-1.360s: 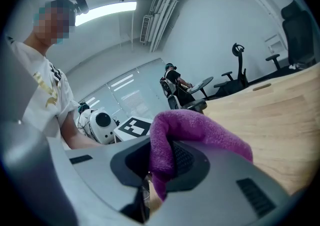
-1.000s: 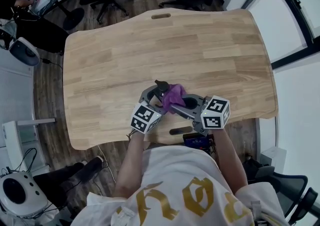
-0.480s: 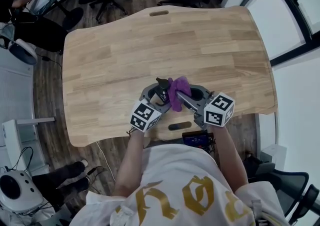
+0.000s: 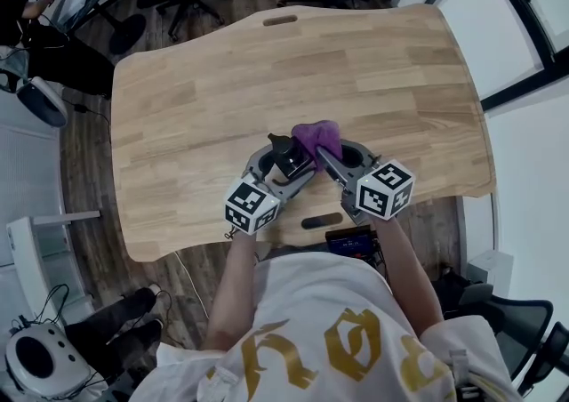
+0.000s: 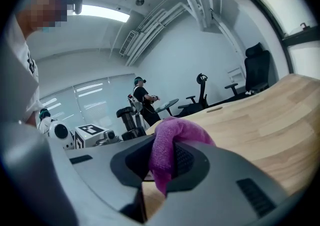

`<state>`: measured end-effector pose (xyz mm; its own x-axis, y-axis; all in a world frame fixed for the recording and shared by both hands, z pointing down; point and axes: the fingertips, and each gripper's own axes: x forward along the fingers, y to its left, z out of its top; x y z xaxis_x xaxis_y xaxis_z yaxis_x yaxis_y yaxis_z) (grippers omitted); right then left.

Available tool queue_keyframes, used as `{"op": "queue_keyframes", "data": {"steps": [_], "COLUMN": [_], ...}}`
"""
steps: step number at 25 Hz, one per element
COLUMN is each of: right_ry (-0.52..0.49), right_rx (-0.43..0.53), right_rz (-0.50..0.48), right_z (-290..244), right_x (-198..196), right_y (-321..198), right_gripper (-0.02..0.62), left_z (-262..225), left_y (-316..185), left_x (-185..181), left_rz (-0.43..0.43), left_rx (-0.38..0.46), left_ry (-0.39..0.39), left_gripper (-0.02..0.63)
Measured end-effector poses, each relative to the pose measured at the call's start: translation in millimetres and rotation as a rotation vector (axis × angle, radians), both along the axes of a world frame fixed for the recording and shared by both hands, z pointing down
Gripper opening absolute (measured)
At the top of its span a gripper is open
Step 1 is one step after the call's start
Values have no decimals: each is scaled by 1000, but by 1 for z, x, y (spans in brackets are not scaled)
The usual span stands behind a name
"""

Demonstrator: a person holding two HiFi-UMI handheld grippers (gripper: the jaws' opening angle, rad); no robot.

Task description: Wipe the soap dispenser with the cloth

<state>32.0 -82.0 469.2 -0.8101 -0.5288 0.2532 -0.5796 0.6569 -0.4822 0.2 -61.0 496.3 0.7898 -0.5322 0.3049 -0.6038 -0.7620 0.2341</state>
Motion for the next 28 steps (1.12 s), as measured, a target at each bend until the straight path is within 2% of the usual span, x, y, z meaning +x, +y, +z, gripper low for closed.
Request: {"op": "queue_keyframes", "data": {"steps": [7, 14, 19, 22, 28], "right_ry": [-95, -246, -430, -575, -695], "right_rx": [-75, -182, -305, -358, -400], "right_rz": [49, 75, 84, 87, 77], "right_z": [4, 7, 11, 2, -4], "right_x": [1, 0, 1, 1, 1], "right_y": [-10, -11, -12, -12, -10], "right_gripper": [48, 48, 47, 46, 44], "left_z": [-14, -26, -43, -51, -62], "left_y": [1, -7, -16, -20, -24], "left_x": [11, 0, -10, -12, -13], "left_rz": [33, -6, -46, -58, -73], "left_rx": [5, -4, 3, 24, 46], "left_ry": [69, 148, 233, 245, 272], "left_gripper": [348, 348, 348, 348, 348]}}
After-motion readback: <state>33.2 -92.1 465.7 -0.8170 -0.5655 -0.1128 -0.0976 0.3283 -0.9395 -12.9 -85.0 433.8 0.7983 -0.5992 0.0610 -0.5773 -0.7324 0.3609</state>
